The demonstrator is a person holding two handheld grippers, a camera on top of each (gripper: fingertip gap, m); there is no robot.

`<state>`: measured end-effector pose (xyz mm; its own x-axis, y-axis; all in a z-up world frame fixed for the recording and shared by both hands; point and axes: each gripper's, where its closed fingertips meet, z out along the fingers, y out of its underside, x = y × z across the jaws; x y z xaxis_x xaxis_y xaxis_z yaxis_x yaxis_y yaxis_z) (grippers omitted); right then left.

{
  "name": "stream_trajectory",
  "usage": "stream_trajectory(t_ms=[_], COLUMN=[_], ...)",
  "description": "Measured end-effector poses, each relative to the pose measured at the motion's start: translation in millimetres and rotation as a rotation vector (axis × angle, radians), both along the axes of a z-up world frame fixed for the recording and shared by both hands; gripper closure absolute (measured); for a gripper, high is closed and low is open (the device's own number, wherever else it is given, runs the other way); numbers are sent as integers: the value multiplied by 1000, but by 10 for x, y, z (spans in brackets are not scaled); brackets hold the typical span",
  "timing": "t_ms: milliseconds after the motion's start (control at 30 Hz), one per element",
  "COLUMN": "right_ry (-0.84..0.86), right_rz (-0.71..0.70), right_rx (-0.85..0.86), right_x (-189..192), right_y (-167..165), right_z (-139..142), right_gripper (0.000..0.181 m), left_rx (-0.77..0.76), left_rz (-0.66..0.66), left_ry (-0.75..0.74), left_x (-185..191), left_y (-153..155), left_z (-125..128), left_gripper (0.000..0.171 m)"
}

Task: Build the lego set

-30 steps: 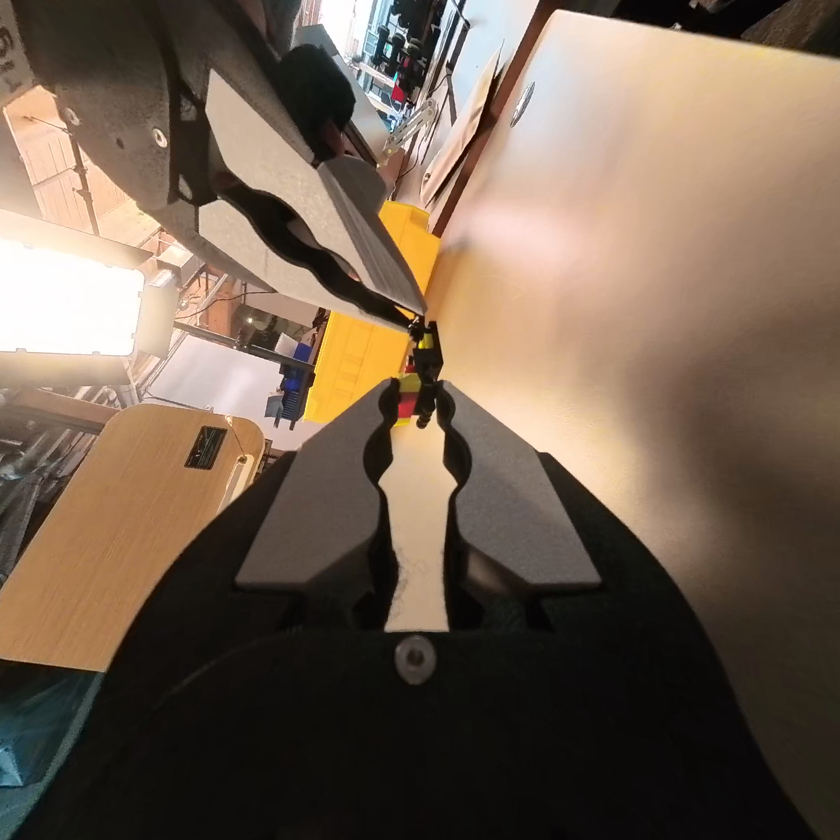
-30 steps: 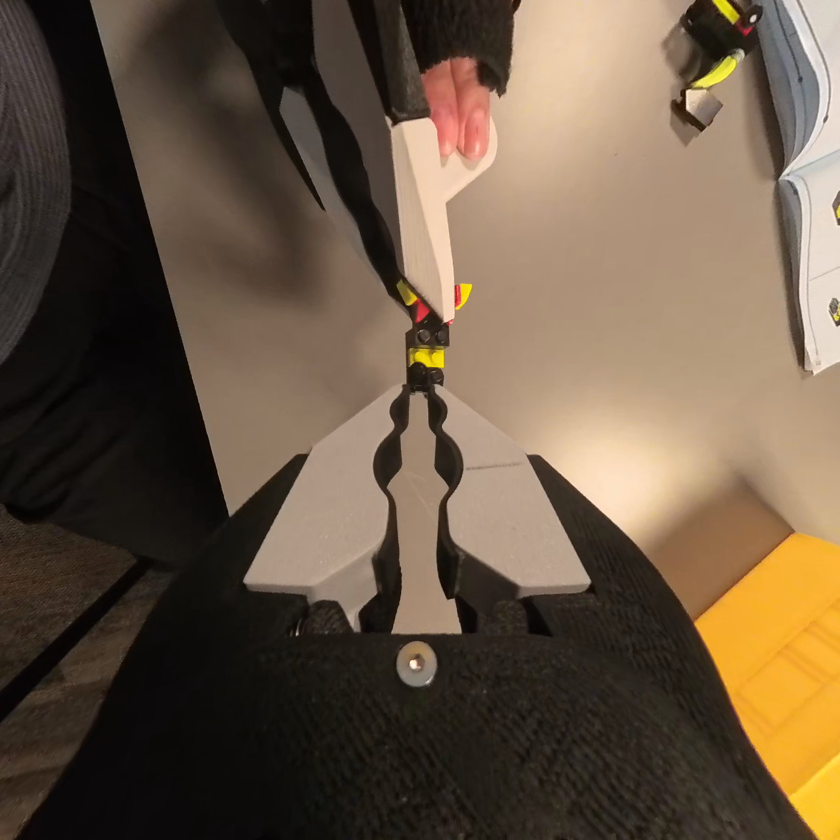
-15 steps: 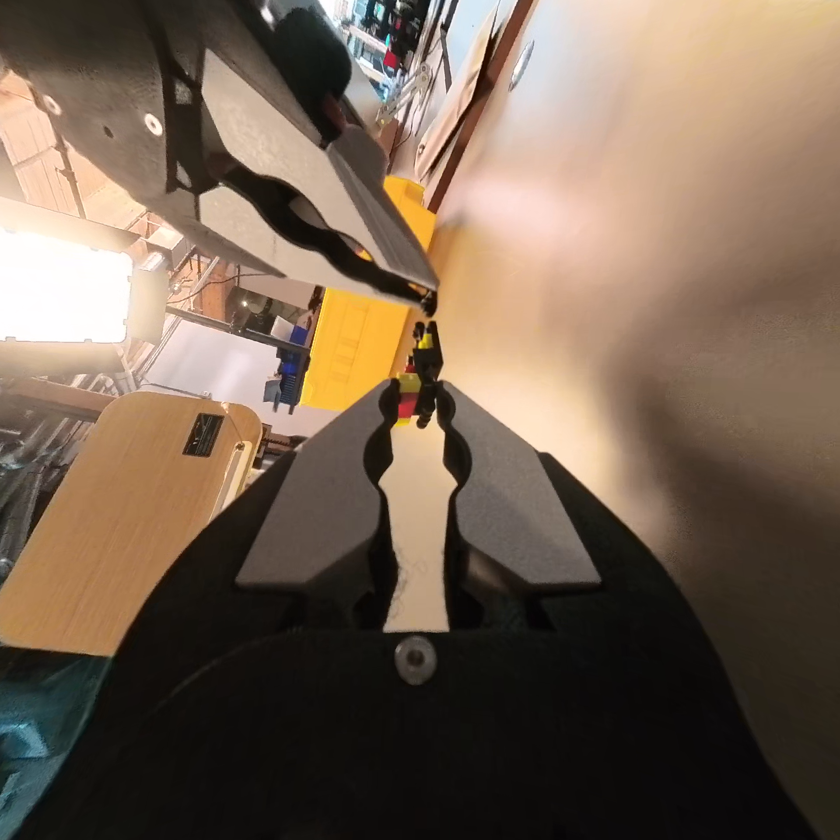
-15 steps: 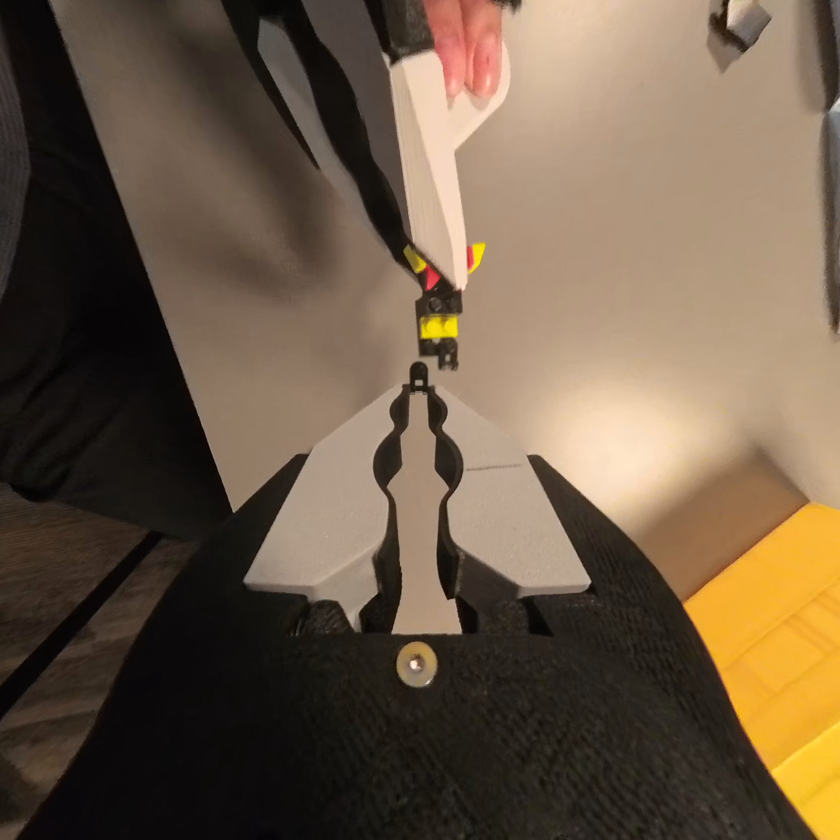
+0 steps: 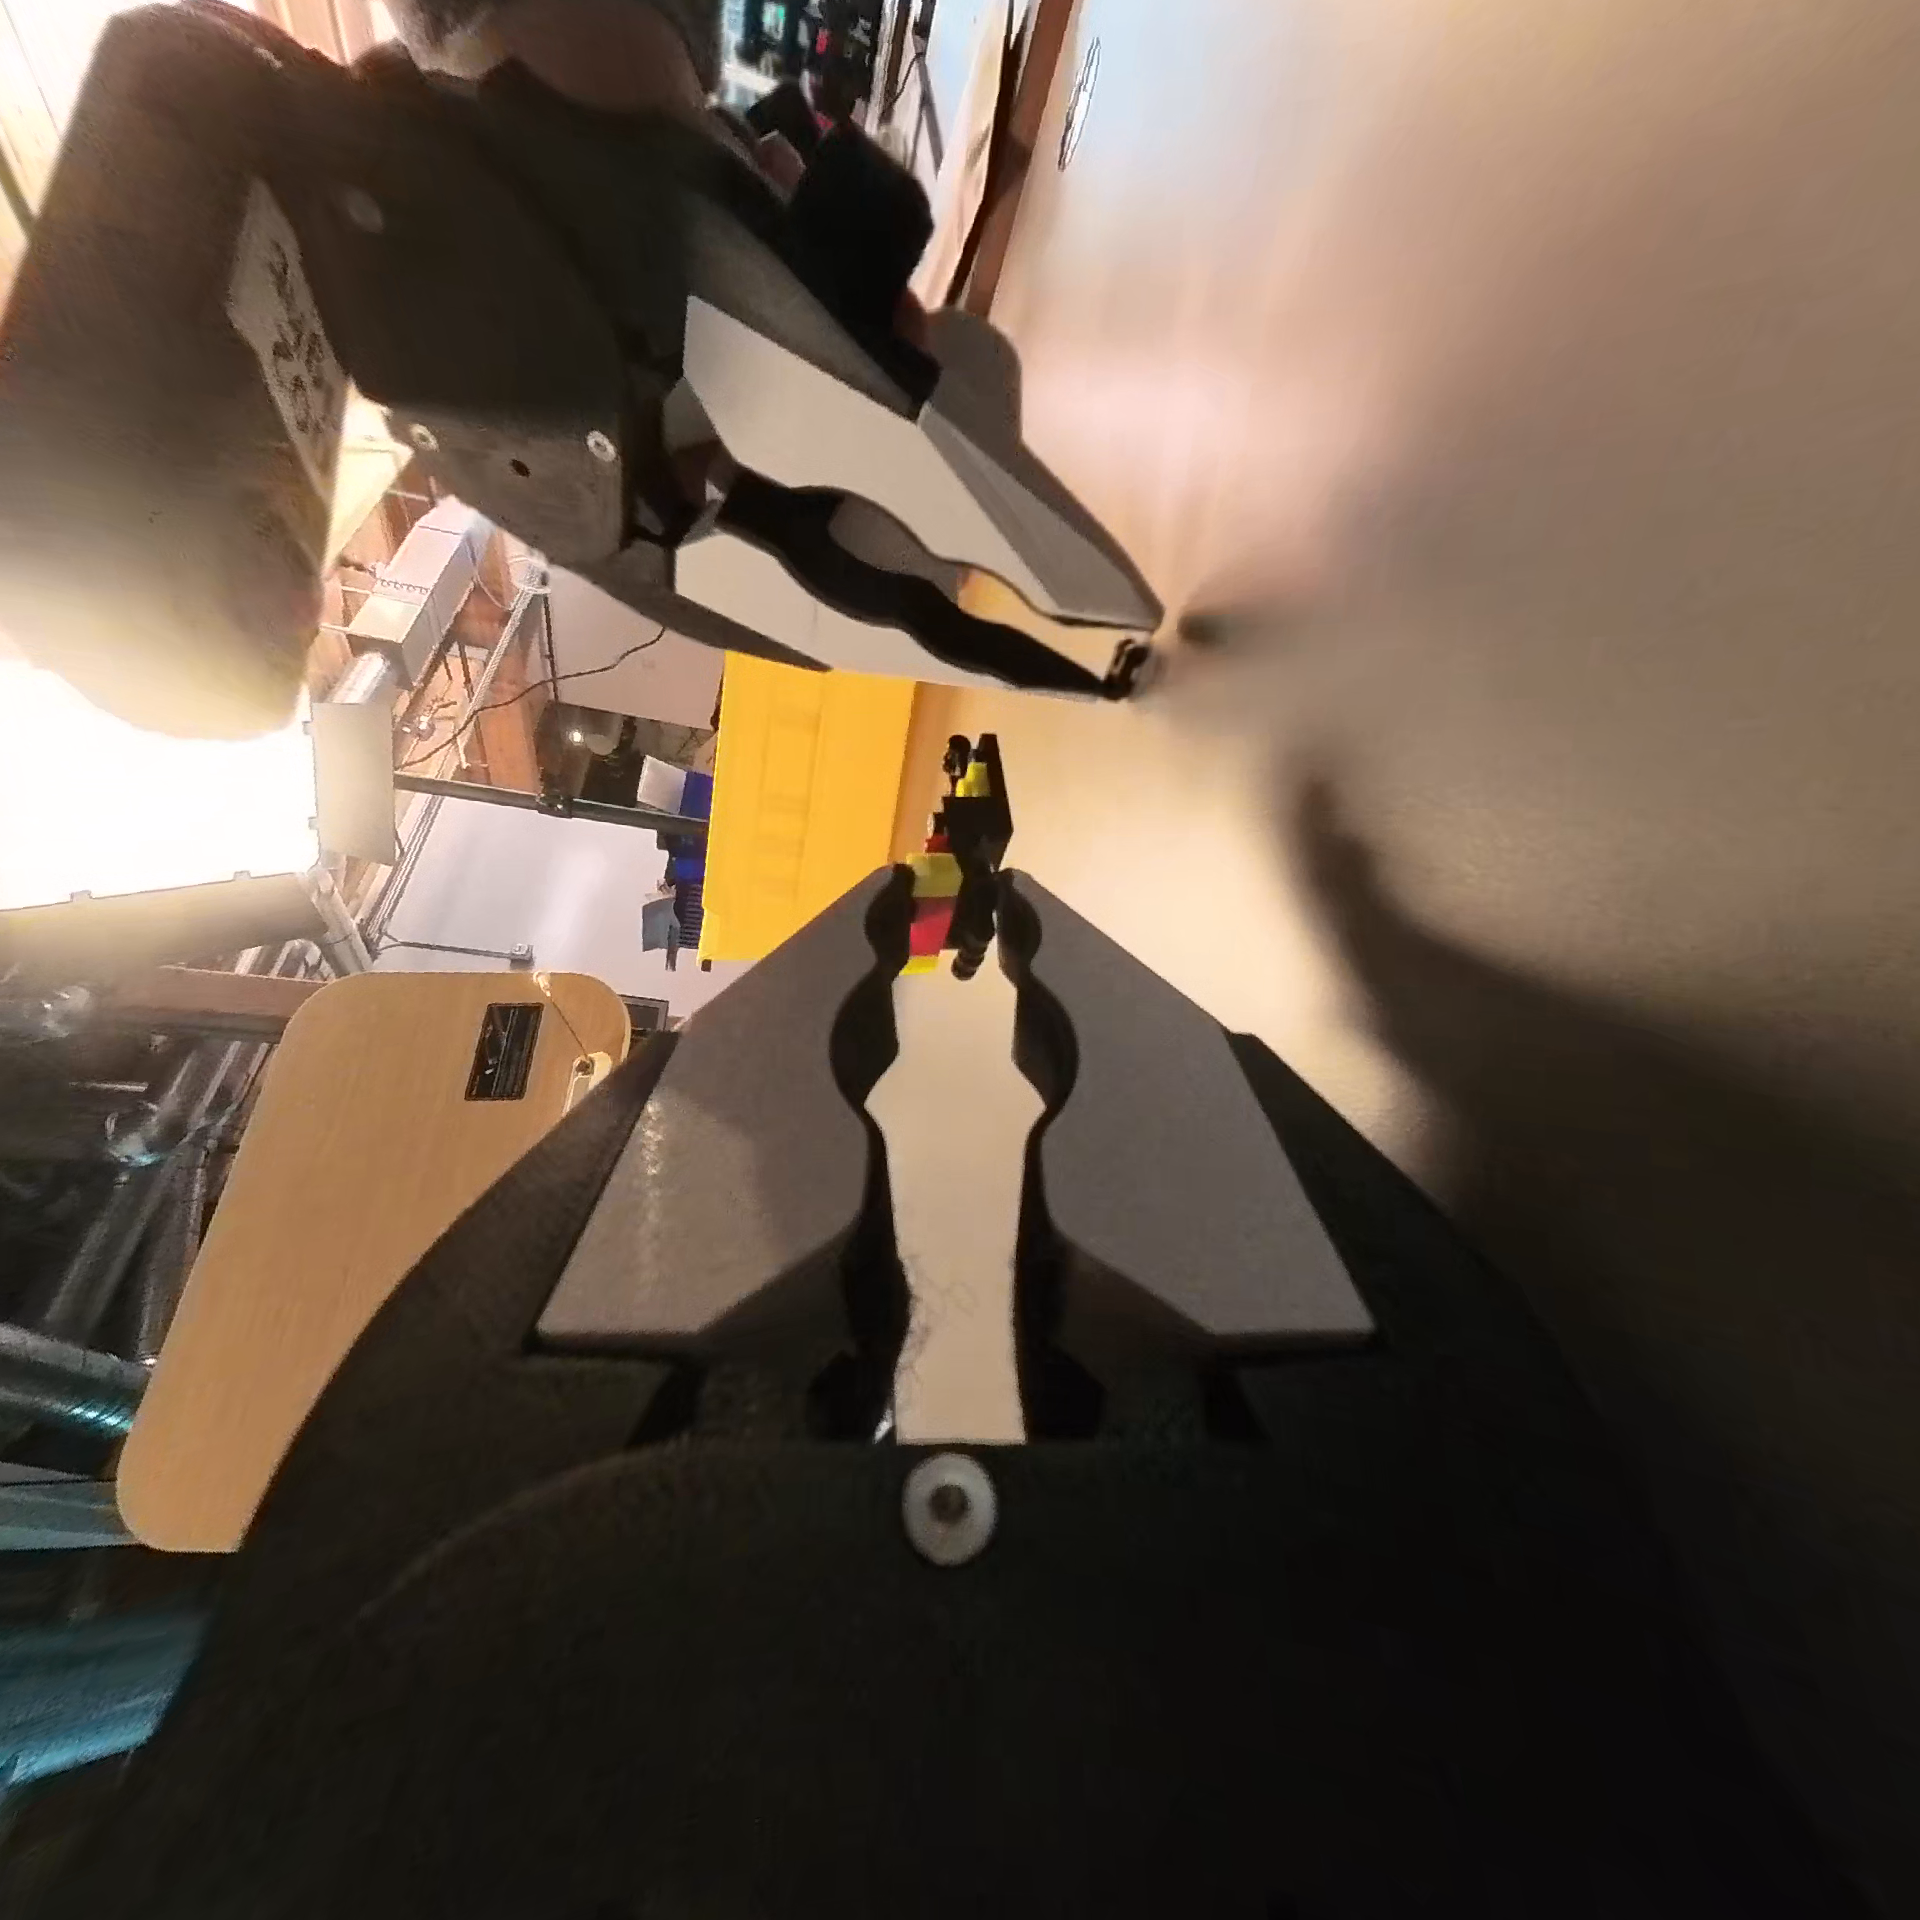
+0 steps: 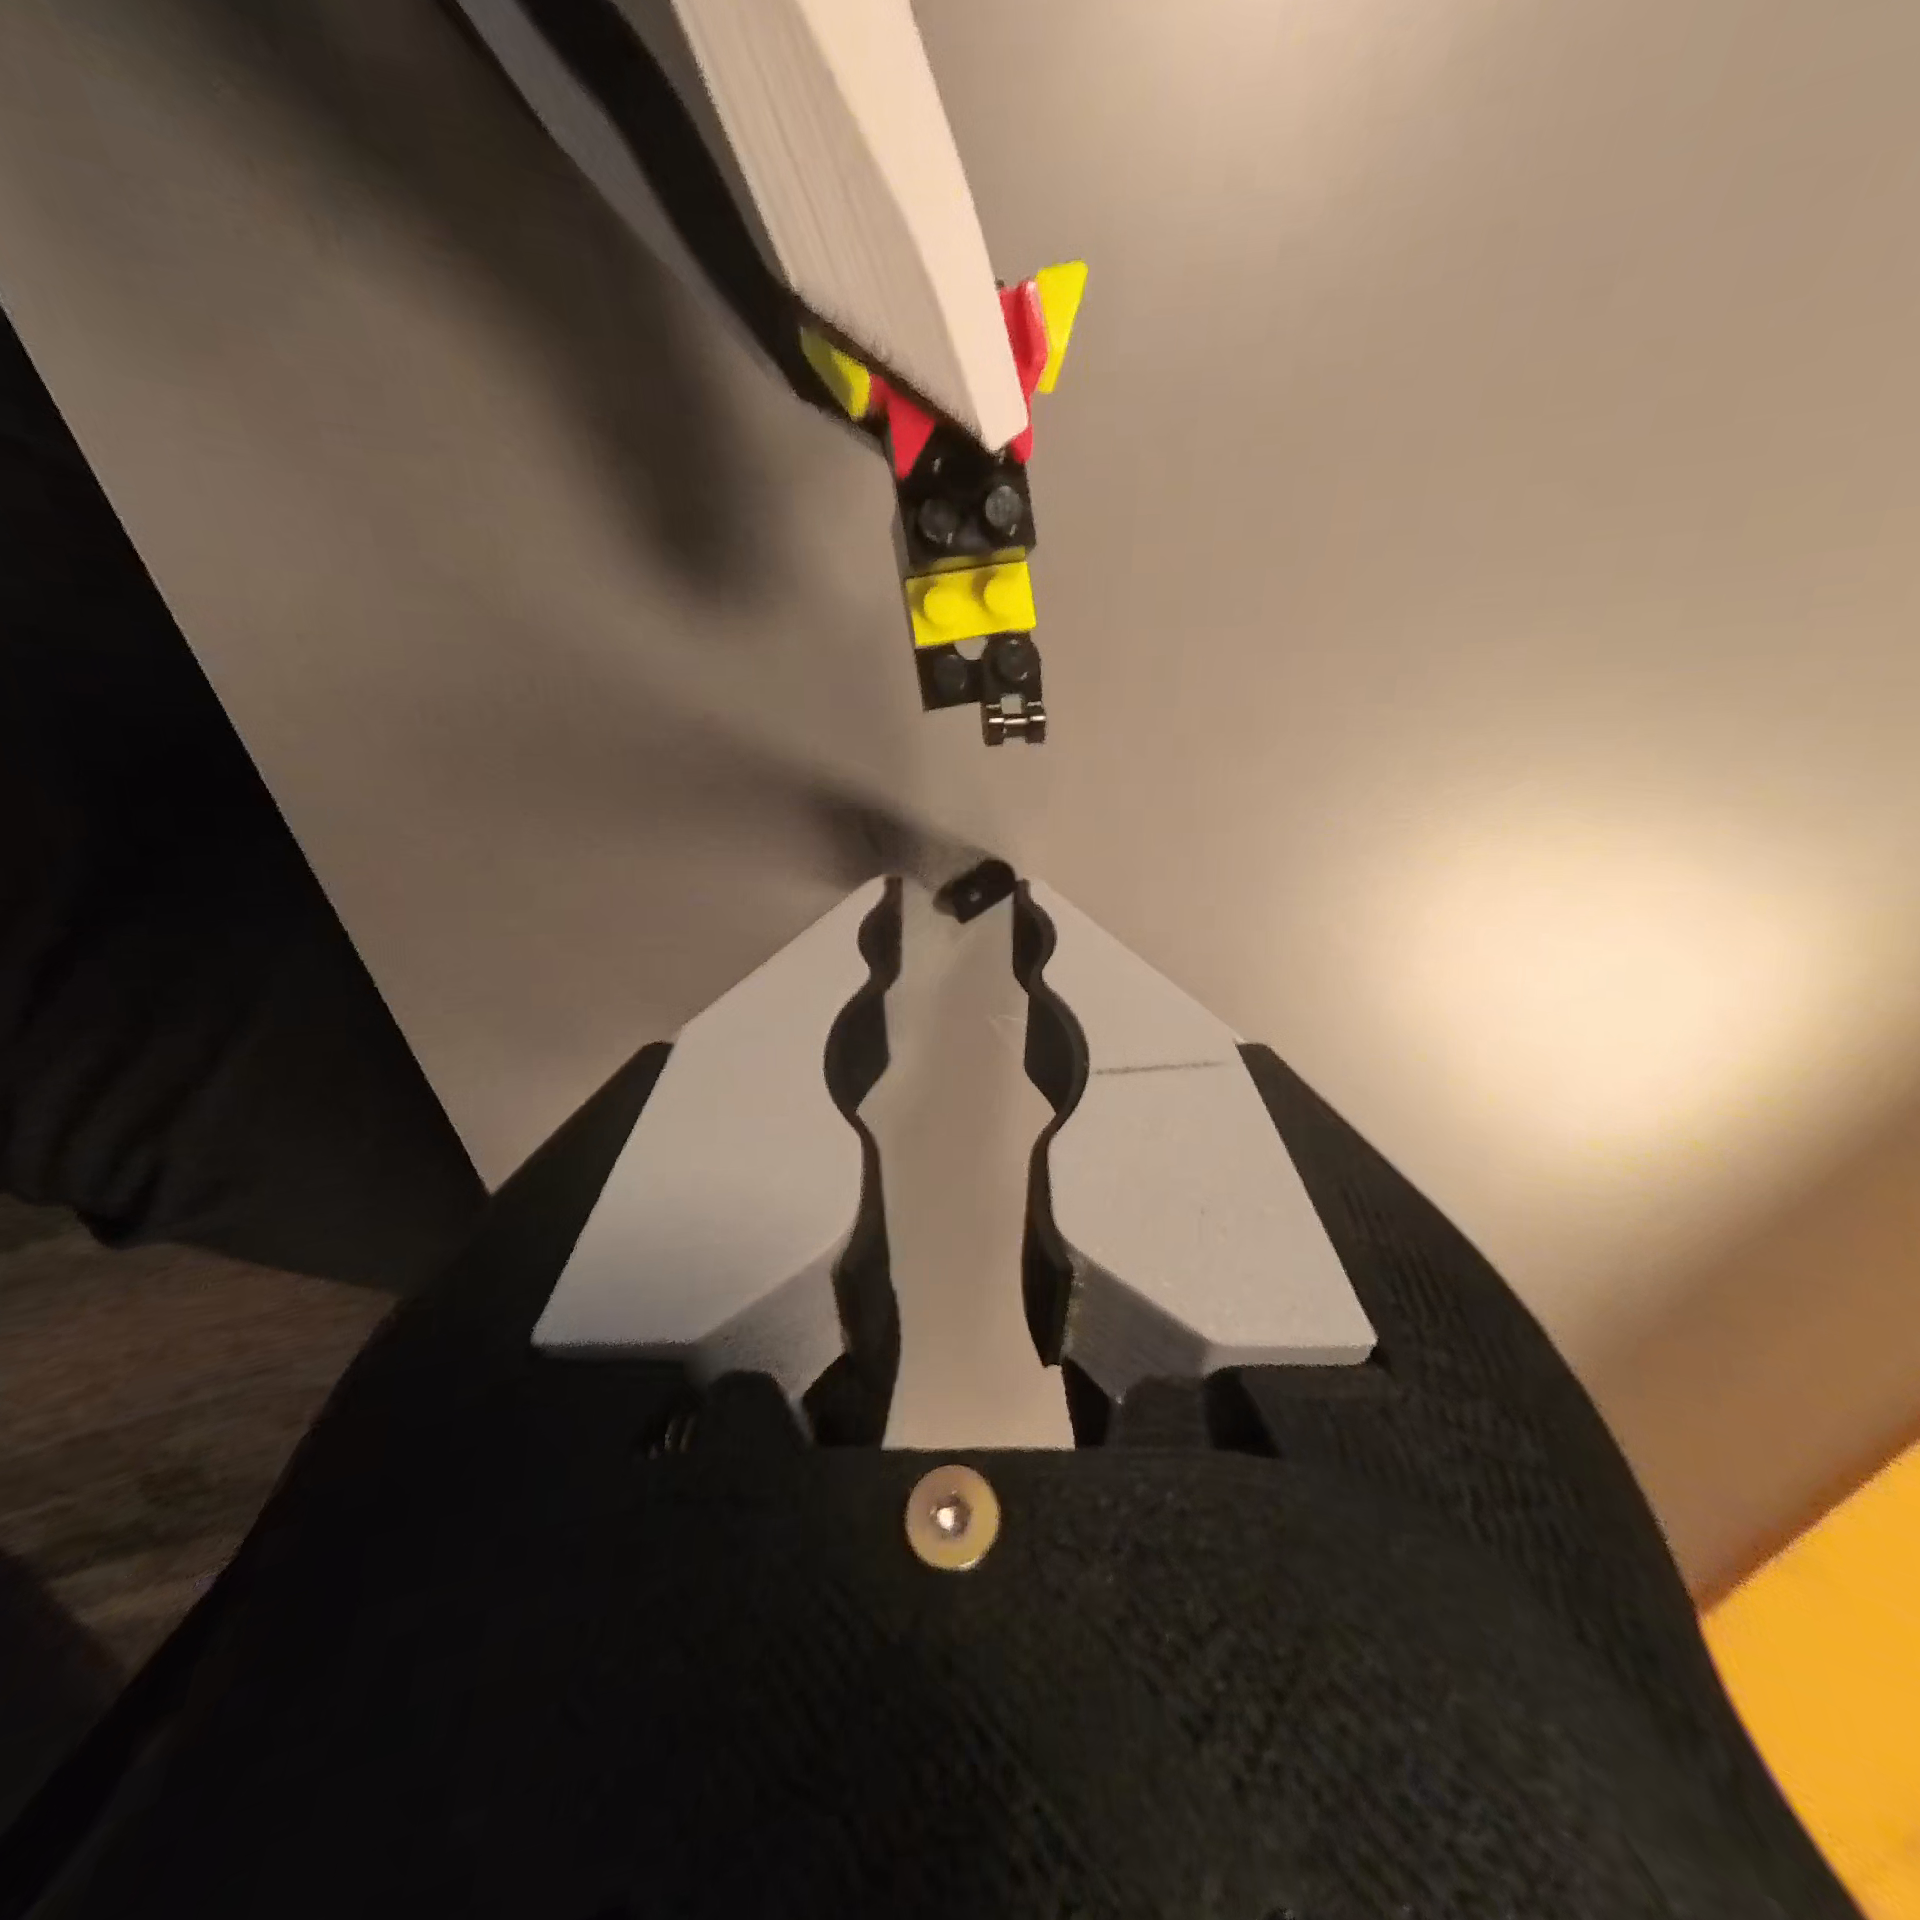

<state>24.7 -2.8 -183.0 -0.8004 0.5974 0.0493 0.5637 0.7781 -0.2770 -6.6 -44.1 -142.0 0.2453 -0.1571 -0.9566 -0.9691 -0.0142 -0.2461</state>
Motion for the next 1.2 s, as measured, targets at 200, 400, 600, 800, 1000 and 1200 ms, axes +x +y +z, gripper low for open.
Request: stream_trajectory(t_ms=[200, 400, 600, 800, 1000, 1200], right_ry=[56, 51, 19, 54, 87, 119], right_rz=[9, 95, 174, 323, 407, 292], right_rx=[-20, 21, 69, 205, 288, 266], right_x=[-76, -102, -84, -82, -81, -151], right_y=[-82, -214, -248, -231, -222, -155], right_z=[146, 241, 245, 243, 234, 305], right_gripper=[157, 168, 175, 175, 175, 175], left_rx=[-4, 6, 14, 9, 5, -2], left_rz=[-20, -53, -66, -81, -87, -70], left_ry=[39, 99, 121, 125, 128, -119], left_x=[46, 125, 152, 176, 189, 188], left_y=[-11, -33, -45, -52, -55, -19], left_z=[-24, -34, -27, -34, -42, 33], left_gripper=[157, 157, 157, 157, 157, 134])
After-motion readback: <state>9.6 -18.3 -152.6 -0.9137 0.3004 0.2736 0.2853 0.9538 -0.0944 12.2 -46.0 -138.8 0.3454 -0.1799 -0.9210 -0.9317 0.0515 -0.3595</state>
